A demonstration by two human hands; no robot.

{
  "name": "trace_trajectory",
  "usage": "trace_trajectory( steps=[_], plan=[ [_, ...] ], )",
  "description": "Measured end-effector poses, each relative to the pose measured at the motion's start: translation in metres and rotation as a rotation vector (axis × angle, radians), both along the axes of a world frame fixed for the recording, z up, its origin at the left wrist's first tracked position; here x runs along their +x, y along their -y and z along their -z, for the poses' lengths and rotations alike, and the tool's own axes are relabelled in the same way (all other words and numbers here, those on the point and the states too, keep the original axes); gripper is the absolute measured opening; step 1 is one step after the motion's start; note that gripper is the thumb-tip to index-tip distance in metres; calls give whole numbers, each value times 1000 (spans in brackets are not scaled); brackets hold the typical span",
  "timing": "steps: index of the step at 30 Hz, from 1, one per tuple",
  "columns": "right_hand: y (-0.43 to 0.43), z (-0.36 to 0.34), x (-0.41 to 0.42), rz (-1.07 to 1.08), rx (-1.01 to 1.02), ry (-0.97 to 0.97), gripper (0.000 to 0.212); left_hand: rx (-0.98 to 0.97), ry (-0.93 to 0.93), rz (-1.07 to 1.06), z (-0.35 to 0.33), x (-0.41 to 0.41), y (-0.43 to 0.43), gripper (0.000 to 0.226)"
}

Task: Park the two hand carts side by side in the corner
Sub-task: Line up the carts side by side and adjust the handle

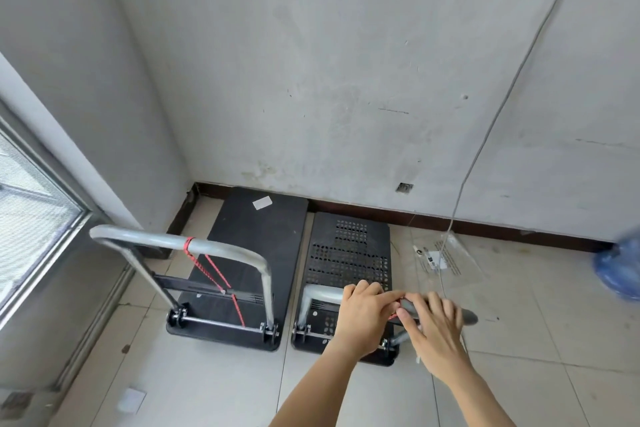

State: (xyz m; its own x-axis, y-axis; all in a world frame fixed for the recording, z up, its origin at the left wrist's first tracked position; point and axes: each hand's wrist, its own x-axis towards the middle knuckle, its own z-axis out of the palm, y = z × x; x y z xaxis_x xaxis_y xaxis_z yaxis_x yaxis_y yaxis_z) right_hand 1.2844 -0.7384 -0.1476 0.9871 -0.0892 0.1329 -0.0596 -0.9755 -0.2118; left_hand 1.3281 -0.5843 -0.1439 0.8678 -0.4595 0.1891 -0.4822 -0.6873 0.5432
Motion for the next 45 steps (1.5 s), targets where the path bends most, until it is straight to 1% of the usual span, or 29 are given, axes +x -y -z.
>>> trace_trajectory(
  steps=[3,5,7,10,14,18,21,23,27,29,32,37,41,45],
  plan=[
    [-9,1,-20,8,-5,13,59,-9,30,-3,4,-19,-8,42],
    [-15,2,-32,22,-5,-6,59,-24,51,10,5,-31,-14,55],
    [-20,2,-39,30,-8,-6,59,-29,28,29,3,-38,-19,66],
    [-27,2,-43,47,-10,10,57,-40,29,39,3,-41,-26,57],
    [-34,2,-40,47,-5,4,57,24,124,13,7,-37,-32,55],
    [-33,4,-35,43,27,7,58,77,98,50,5,-31,-32,54],
    [-28,6,-31,30,23,12,57,62,75,64,2,-30,-28,37],
    [-23,7,-29,9,11,17,55,61,57,76,0,-29,-25,31],
    [-22,6,-22,-5,29,39,43,50,66,52,3,-24,-24,37],
    [-24,7,-18,-13,30,52,42,5,53,29,4,-20,-27,42],
    [-29,7,-14,-8,37,52,41,8,87,31,3,-14,-32,39],
    [-36,9,-16,3,45,50,50,31,103,59,5,-15,-37,32],
    [-39,7,-17,3,57,59,56,2,67,36,3,-17,-40,35],
    [-42,7,-20,7,54,58,57,1,46,59,2,-17,-44,35]
  ],
)
